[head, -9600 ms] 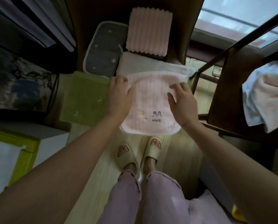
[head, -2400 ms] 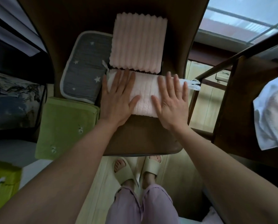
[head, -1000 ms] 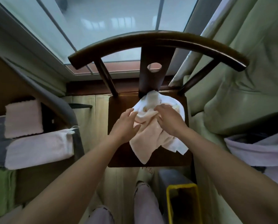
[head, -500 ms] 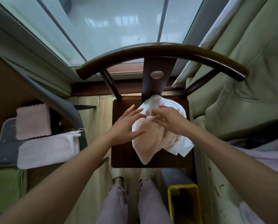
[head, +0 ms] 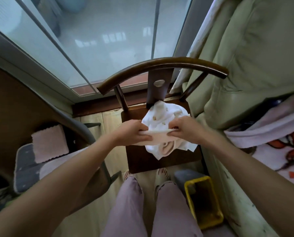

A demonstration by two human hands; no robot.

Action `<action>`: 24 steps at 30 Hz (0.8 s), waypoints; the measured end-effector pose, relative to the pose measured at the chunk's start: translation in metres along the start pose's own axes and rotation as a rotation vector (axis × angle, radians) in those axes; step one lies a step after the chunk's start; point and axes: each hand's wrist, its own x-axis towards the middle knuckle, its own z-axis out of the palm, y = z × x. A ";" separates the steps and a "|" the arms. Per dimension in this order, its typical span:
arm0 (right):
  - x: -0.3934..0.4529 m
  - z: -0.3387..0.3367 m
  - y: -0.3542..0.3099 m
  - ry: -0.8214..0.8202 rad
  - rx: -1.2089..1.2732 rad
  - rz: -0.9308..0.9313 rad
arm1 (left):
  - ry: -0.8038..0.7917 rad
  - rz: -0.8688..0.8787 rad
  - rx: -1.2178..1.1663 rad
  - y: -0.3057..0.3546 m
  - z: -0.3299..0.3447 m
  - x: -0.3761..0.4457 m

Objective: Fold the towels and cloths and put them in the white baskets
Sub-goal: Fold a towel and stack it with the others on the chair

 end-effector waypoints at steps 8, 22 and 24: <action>-0.029 0.025 -0.005 -0.134 -0.158 0.213 | -0.188 -0.052 0.361 0.007 -0.004 -0.013; -0.043 -0.021 0.009 0.791 -0.402 0.050 | 0.685 0.169 0.293 0.045 -0.029 -0.019; -0.045 0.004 0.022 0.682 -0.342 0.052 | 0.538 0.110 0.237 0.037 -0.008 -0.017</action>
